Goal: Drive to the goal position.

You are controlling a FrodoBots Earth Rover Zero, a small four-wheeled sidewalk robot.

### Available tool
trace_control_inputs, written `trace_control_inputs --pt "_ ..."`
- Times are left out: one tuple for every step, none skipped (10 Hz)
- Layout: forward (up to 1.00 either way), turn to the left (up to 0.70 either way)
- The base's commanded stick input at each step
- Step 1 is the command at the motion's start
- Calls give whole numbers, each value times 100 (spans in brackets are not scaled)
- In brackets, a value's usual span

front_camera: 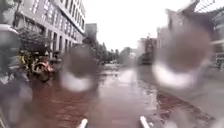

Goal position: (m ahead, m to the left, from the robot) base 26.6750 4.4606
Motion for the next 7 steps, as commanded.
trace_control_inputs --pt "70 0" --pt "70 0" --pt "70 0" --pt "70 0" --pt "70 0" --pt "70 0" --pt "70 0"
